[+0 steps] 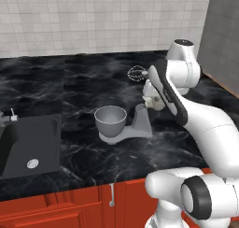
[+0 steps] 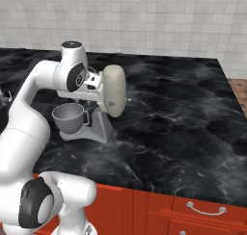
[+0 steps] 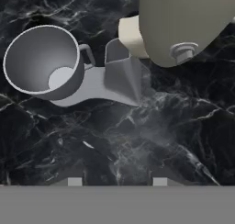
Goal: Close the stand mixer head.
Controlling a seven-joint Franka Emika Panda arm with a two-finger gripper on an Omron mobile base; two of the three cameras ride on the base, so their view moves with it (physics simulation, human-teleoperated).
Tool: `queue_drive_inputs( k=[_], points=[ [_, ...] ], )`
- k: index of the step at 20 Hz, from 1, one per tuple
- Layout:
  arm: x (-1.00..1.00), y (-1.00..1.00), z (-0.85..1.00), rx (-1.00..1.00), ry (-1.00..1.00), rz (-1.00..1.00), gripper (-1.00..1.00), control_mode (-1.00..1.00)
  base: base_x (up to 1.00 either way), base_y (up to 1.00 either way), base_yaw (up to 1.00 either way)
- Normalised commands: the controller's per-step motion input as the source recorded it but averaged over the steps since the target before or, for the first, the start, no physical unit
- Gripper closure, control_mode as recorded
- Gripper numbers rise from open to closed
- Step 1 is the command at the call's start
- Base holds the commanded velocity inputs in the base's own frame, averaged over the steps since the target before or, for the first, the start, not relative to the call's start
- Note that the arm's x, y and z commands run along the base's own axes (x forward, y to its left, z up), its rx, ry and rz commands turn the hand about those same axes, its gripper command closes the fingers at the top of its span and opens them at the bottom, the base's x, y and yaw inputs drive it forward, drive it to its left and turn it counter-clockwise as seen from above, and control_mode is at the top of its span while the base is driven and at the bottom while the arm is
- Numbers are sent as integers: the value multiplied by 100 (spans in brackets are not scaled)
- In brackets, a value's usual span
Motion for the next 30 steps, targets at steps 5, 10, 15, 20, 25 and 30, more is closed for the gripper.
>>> queue_drive_inputs(
  k=[5,10,15,20,25,30],
  points=[
    [-3,-18,3,0,-4,3,-100,-100,0,0,0],
    [0,-50,21,9,-14,5,-100,-100,0,0,0],
    [8,-53,21,11,-25,23,-100,-100,0,0,0],
    [10,-51,14,14,-17,28,-100,-100,0,0,0],
    [20,-42,1,10,-9,14,-100,-100,0,0,0],
    [44,-15,0,5,-7,18,-100,-100,0,0,0]
  ],
)
